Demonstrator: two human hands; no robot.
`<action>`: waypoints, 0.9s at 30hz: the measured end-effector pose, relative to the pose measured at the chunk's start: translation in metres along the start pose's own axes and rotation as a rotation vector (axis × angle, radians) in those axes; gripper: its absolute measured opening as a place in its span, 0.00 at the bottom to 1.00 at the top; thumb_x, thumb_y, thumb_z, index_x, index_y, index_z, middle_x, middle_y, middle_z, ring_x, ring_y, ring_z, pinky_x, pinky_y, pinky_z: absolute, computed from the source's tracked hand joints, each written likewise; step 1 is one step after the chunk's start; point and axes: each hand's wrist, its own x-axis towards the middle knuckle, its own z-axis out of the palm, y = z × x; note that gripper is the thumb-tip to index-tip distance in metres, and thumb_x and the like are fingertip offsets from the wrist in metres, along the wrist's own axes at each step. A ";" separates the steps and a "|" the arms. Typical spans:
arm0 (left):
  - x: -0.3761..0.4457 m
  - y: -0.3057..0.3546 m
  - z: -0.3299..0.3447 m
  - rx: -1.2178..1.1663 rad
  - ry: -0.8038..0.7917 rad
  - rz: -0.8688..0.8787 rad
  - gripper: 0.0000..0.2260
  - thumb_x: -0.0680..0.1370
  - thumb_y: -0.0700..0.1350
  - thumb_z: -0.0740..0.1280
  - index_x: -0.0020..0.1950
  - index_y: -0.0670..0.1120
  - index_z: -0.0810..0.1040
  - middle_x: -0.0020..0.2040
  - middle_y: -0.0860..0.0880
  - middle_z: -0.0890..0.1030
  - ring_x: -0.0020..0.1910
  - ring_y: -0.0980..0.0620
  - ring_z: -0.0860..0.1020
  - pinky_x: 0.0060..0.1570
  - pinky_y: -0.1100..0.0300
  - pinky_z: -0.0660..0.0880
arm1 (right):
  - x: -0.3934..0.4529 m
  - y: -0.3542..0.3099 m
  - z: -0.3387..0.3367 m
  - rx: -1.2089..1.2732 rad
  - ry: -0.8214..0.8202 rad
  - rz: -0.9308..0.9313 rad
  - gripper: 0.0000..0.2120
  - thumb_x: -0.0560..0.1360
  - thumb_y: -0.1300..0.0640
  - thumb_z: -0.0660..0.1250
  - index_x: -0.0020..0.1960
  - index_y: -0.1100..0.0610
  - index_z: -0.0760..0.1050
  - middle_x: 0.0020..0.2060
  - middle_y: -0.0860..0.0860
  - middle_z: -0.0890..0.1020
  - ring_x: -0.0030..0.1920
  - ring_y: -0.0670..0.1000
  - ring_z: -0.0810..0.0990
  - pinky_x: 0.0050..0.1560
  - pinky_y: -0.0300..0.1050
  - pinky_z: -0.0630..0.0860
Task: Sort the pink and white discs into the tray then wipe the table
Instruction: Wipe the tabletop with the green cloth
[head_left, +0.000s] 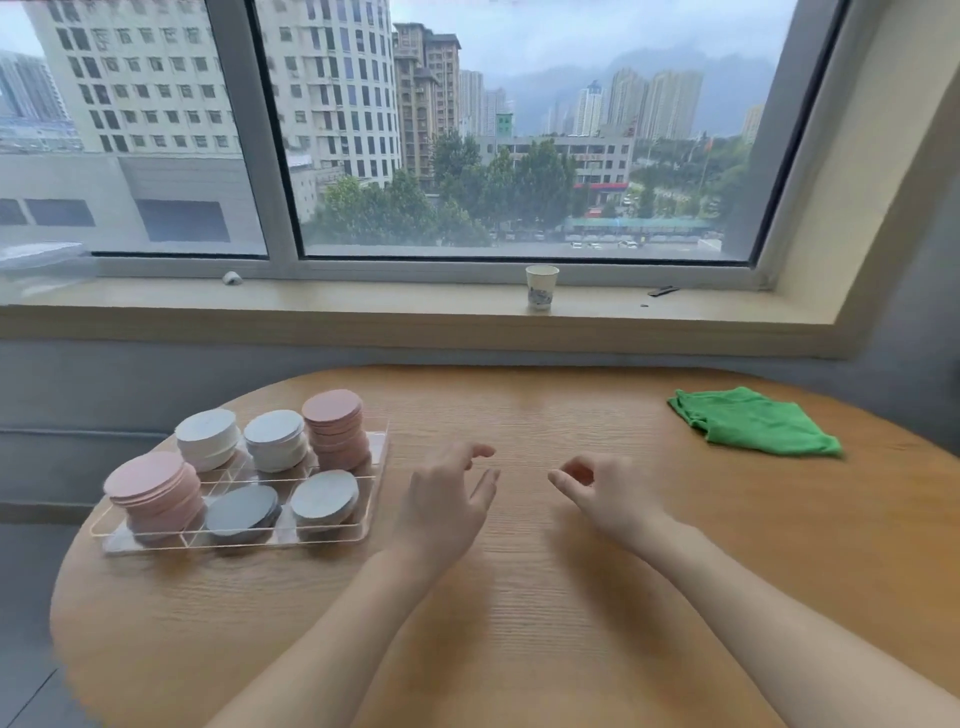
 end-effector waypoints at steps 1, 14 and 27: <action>0.002 0.010 0.014 -0.011 -0.021 0.014 0.10 0.79 0.46 0.73 0.59 0.51 0.83 0.53 0.56 0.83 0.50 0.59 0.78 0.48 0.62 0.73 | -0.006 0.016 -0.011 -0.013 0.011 0.019 0.14 0.78 0.41 0.68 0.51 0.50 0.83 0.45 0.44 0.84 0.49 0.46 0.81 0.52 0.45 0.77; 0.067 0.112 0.185 -0.012 -0.288 0.139 0.10 0.81 0.48 0.70 0.62 0.50 0.81 0.58 0.51 0.83 0.58 0.51 0.79 0.53 0.60 0.69 | 0.010 0.194 -0.123 -0.084 0.175 0.181 0.15 0.77 0.45 0.70 0.56 0.55 0.82 0.53 0.52 0.83 0.58 0.54 0.78 0.60 0.49 0.74; 0.149 0.147 0.316 0.203 -0.513 0.249 0.21 0.81 0.58 0.68 0.72 0.54 0.76 0.72 0.50 0.76 0.73 0.45 0.69 0.70 0.50 0.66 | 0.064 0.289 -0.150 -0.203 0.113 0.242 0.16 0.76 0.43 0.71 0.62 0.46 0.81 0.68 0.48 0.78 0.71 0.52 0.70 0.67 0.50 0.62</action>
